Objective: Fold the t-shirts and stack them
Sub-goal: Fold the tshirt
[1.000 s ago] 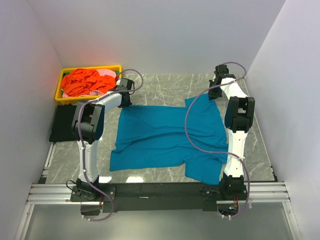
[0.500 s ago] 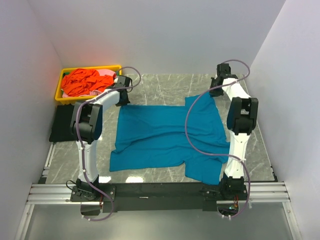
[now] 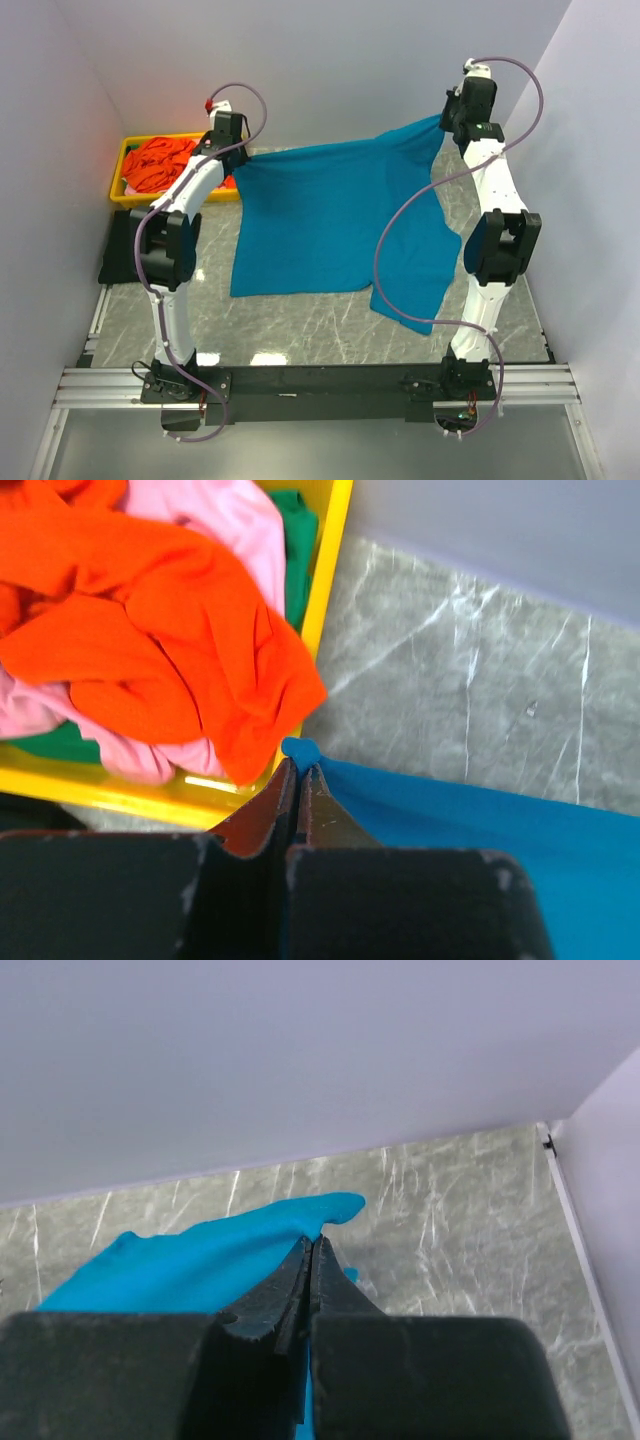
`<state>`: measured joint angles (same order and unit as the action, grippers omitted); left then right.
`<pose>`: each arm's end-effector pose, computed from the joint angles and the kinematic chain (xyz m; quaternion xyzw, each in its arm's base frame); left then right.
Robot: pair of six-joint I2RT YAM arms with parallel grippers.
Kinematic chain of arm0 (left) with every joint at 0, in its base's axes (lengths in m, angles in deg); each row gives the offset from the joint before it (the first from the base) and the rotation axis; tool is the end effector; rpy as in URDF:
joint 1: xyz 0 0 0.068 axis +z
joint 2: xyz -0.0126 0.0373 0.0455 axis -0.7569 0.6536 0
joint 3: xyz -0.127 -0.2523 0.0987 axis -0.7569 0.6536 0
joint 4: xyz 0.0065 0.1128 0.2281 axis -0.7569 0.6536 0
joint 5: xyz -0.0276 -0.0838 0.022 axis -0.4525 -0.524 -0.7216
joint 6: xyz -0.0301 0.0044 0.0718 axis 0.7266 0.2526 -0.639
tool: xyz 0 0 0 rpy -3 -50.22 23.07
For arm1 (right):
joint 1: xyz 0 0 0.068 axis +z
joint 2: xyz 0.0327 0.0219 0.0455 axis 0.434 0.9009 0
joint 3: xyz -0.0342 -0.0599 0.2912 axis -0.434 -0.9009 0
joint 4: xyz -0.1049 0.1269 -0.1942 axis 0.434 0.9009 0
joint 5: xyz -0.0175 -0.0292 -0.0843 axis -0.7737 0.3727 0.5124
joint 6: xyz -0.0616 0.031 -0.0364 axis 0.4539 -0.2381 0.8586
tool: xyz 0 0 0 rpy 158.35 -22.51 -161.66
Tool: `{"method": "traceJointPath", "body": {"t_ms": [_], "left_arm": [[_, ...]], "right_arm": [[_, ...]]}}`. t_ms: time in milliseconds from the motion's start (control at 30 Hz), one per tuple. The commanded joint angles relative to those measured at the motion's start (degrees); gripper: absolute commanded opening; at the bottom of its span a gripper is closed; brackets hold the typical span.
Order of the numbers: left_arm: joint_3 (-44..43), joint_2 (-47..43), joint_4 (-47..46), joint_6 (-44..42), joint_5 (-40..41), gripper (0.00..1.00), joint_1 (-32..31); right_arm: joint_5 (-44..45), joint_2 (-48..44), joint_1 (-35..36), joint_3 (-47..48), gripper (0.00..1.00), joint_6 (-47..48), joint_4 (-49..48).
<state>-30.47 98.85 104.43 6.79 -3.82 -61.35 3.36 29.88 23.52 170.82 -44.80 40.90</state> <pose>0.5078 -0.0874 0.2880 -0.1682 0.8684 -0.0010 0.4666 0.5302 -0.0231 0.3750 0.0620 0.8206 -0.0039 0.5681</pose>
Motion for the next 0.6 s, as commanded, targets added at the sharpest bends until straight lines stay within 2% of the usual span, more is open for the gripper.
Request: {"method": "traceJointPath", "body": {"t_ms": [0, 267, 567], "left_arm": [[-1.42, -2.04, -2.48, -1.88, -0.88, 0.01, 0.74], [1.39, -3.09, -2.75, -2.93, -2.11, 0.00, 0.74], [2.71, -5.29, -0.73, -3.20, -3.43, 0.01, 0.74]], "right_arm": [[-0.06, -1.42, -0.70, 1.25, 0.00, 3.06, -2.81], [-1.03, -6.43, -0.70, -9.46, 0.00, 3.24, -4.38], [2.66, -13.98, -0.70, -18.96, 0.00, 2.62, -5.45]]}}
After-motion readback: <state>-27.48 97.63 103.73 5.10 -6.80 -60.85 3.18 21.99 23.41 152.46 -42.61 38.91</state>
